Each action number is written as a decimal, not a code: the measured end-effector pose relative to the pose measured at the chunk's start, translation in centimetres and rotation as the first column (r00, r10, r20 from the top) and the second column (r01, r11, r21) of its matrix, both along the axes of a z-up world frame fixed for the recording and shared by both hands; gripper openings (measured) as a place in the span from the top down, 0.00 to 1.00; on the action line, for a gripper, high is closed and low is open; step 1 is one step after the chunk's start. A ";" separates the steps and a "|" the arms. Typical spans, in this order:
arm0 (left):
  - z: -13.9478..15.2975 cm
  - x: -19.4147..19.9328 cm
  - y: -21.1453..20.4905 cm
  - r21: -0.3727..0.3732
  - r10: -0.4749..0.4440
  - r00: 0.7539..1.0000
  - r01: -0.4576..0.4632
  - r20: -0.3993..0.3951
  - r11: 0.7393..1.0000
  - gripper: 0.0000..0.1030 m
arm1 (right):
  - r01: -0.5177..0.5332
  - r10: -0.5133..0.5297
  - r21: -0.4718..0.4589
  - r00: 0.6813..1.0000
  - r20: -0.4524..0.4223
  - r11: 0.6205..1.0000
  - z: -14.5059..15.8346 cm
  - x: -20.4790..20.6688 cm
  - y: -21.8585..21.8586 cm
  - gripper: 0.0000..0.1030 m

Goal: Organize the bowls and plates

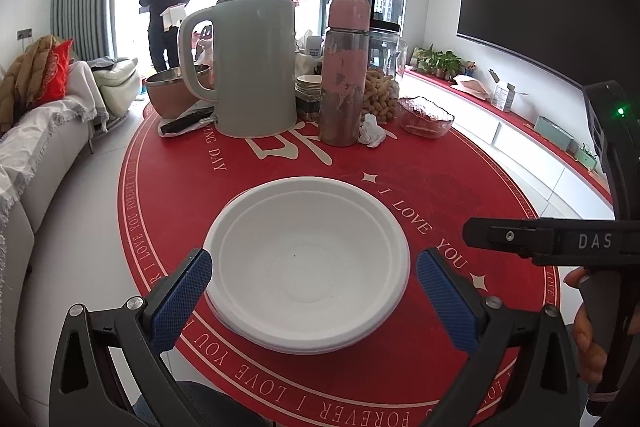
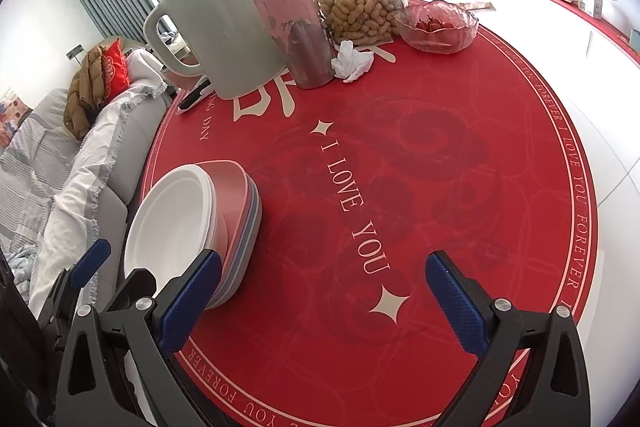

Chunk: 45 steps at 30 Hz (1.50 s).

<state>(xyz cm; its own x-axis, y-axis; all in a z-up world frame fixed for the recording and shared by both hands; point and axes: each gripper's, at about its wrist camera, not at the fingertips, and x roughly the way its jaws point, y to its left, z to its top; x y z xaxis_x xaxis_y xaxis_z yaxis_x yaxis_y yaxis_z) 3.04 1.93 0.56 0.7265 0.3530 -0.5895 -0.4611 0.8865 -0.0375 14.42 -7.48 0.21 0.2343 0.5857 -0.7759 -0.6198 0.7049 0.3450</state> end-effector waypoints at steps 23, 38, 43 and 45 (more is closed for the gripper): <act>-0.4 1.0 -1.7 0.016 -0.025 0.999 0.025 -0.038 1.000 0.00 | 0.011 -0.011 -0.004 1.000 -0.019 1.000 -0.8 0.5 -1.6 0.00; -0.4 1.4 -2.9 0.030 -0.046 0.998 0.047 -0.054 0.998 0.00 | 0.024 -0.023 0.009 0.999 -0.034 1.000 -1.2 0.6 -2.8 0.00; -0.5 1.5 -2.9 0.029 -0.047 0.997 0.049 -0.055 0.998 0.00 | 0.027 -0.027 0.014 0.999 -0.037 1.000 -1.2 0.7 -3.0 0.00; -0.5 1.5 -2.9 0.028 -0.045 0.997 0.047 -0.055 0.998 0.00 | 0.026 -0.026 0.014 0.999 -0.037 1.000 -1.1 0.7 -3.0 0.00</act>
